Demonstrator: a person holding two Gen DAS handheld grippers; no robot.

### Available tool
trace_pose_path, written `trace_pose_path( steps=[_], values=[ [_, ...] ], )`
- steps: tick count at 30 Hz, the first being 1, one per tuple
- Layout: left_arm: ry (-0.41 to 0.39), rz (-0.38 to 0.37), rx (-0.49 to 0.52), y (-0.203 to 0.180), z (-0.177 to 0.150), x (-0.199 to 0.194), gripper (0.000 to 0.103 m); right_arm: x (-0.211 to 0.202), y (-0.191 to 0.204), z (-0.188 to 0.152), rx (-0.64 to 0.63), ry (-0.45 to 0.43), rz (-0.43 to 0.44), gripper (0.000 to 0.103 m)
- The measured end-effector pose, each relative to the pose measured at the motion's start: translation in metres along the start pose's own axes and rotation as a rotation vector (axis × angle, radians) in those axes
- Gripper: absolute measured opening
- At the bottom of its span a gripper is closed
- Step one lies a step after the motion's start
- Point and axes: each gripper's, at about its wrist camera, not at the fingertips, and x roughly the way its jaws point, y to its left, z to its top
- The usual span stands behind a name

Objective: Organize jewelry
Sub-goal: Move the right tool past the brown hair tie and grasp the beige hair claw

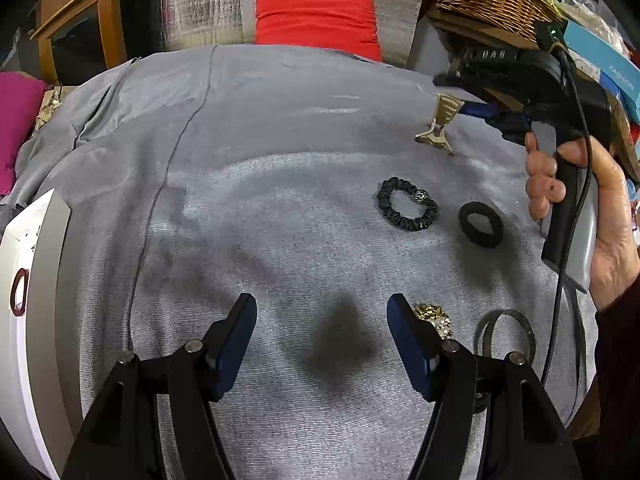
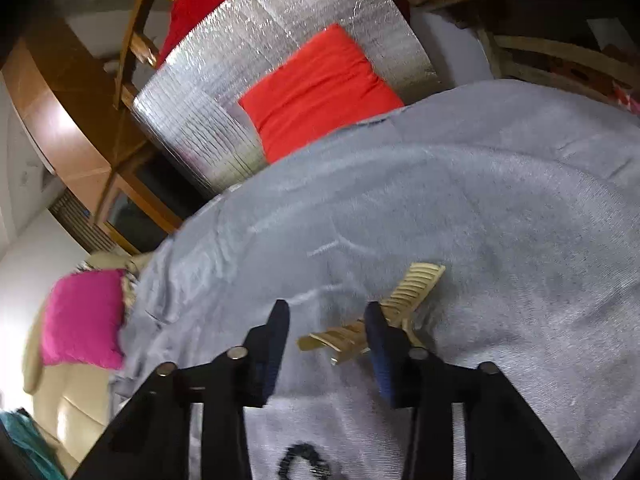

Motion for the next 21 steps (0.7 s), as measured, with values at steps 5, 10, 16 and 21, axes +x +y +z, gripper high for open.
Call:
trace_pose_path(
  steps=[5, 10, 16, 21],
  values=[
    [-0.006, -0.002, -0.008, 0.002, 0.001, -0.003, 0.068, 0.01, -0.005, -0.012, -0.024, 0.095, -0.071, 0.027],
    [-0.004, -0.004, -0.011, 0.002, 0.001, -0.004, 0.068, 0.008, -0.013, -0.031, -0.019, 0.172, -0.064, 0.027],
    [-0.003, -0.009, -0.011, -0.001, 0.001, -0.004, 0.068, -0.003, -0.011, -0.03, -0.011, 0.169, -0.025, 0.028],
    [-0.001, 0.012, 0.004, -0.002, 0.0, 0.0, 0.068, 0.006, -0.013, -0.023, 0.04, 0.172, -0.054, 0.047]
  ],
)
